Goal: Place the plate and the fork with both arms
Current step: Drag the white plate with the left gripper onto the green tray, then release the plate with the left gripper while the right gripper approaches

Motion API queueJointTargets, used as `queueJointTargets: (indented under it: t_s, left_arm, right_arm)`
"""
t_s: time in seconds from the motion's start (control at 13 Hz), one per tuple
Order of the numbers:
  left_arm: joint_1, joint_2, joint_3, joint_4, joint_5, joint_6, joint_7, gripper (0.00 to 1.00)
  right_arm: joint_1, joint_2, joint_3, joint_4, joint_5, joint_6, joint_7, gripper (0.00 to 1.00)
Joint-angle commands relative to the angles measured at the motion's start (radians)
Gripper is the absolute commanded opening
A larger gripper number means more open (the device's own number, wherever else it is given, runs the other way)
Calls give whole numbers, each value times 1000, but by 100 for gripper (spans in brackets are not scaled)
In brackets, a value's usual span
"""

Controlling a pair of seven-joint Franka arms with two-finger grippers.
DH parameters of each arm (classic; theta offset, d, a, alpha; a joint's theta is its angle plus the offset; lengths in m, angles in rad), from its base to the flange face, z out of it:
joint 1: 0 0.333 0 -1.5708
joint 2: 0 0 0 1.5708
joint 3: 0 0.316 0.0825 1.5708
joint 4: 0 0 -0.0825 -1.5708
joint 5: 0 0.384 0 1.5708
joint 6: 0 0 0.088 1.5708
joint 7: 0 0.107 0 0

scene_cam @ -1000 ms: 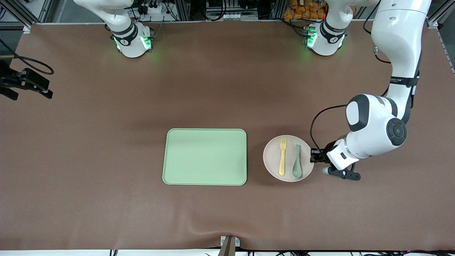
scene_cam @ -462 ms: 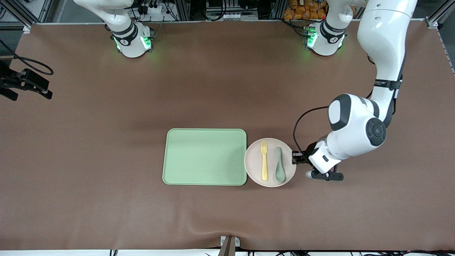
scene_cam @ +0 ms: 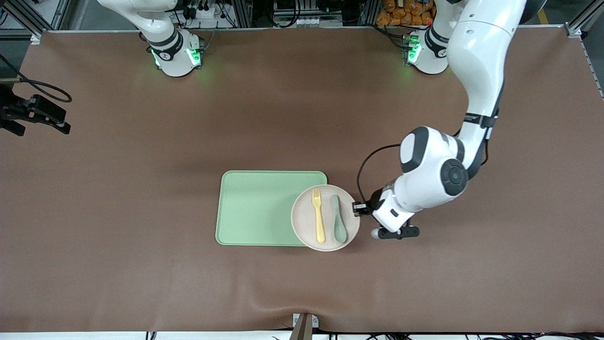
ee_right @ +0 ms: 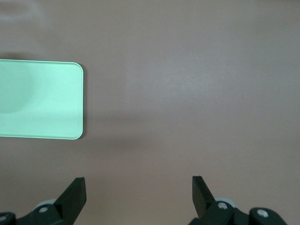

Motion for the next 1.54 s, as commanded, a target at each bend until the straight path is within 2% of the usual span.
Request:
queueJointTargets:
  t_s: [0.0,0.46,1.0,1.08,1.15,1.46]
  left_arm:
    - [-59,65,12,53,-20,58,-56,0]
    - [-160,182,9,57,-22,193,-76,0]
    - [-200,248,1,91,-25,204,-88,0]
    - [-200,246,1,90,-25,204,-90,18]
    - [-200,246,1,88,-25,204,-93,99]
    - [-191,190,11,86,-14,187,-114,100]
  right_arm:
    - [-6,5,0,9,6,4,-9,100]
    - [-7,11,-1,8,3,3,-9,100]
    - [8,52,0,8,0,12,-11,100]
    - [10,69,0,8,2,12,-11,100]
    - [10,91,2,8,5,12,-11,100]
    - [72,155,3,8,10,13,-3,100]
